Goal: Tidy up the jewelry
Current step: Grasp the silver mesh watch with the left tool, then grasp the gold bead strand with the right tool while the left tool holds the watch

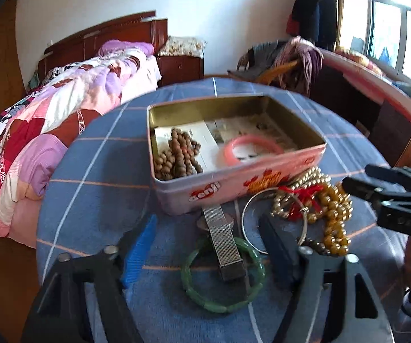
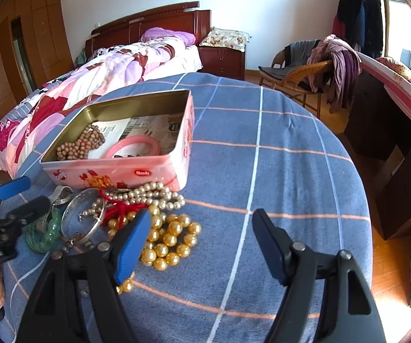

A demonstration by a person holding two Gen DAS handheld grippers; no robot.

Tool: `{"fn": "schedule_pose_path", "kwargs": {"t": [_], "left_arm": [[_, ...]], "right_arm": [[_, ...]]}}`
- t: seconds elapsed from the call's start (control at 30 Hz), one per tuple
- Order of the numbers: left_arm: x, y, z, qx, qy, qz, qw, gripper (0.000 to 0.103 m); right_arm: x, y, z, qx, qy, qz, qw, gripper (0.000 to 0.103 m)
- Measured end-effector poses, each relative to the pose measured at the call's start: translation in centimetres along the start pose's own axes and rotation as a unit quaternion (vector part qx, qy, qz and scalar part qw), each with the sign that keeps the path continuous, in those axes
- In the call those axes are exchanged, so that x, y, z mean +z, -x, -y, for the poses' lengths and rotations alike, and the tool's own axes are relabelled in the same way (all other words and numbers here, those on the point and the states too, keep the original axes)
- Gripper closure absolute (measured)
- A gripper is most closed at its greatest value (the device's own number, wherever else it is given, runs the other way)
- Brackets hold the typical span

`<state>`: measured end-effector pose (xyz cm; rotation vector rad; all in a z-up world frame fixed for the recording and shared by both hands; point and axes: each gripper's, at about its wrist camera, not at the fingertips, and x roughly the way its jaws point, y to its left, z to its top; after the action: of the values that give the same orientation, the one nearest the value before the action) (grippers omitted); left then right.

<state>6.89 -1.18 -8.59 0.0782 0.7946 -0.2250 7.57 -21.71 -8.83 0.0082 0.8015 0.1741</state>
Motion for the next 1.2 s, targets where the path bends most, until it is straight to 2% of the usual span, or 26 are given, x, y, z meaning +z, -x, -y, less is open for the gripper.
{"fn": "schedule_pose_path", "kwargs": {"t": [0.07,0.1,0.17,0.33,0.67,1.03,1.2], "left_arm": [[0.0,-1.1,0.1,-0.009,-0.003,-0.024,0.9997,0.061],[0.0,-1.7,0.1,-0.020,-0.002,-0.037,0.9991,0.065],[0.0,-1.6,0.0,-0.027,0.002,-0.035,0.9990,0.072],[-0.4,-0.4,-0.3,-0.037,0.014,-0.019,0.9990,0.075],[0.6,3.8,-0.8,-0.027,0.018,0.046,0.9984,0.075],[0.7,3.9,-1.6,-0.018,0.029,0.051,0.9981,0.075],[0.4,3.5,-1.6,-0.018,0.028,0.046,0.9984,0.075]], "right_arm": [[0.0,0.0,0.0,0.000,0.000,0.000,1.000,0.028],[0.0,-0.1,0.0,0.000,0.001,-0.001,1.000,0.028],[0.0,-0.2,0.0,0.000,0.001,-0.002,1.000,0.028],[-0.1,-0.2,0.0,0.001,-0.002,-0.002,1.000,0.028],[-0.1,-0.1,0.3,-0.003,-0.006,-0.001,1.000,0.028],[-0.3,0.0,-0.3,0.001,0.007,-0.006,1.000,0.029],[-0.2,-0.3,-1.8,0.004,0.033,-0.014,0.999,0.040]]}}
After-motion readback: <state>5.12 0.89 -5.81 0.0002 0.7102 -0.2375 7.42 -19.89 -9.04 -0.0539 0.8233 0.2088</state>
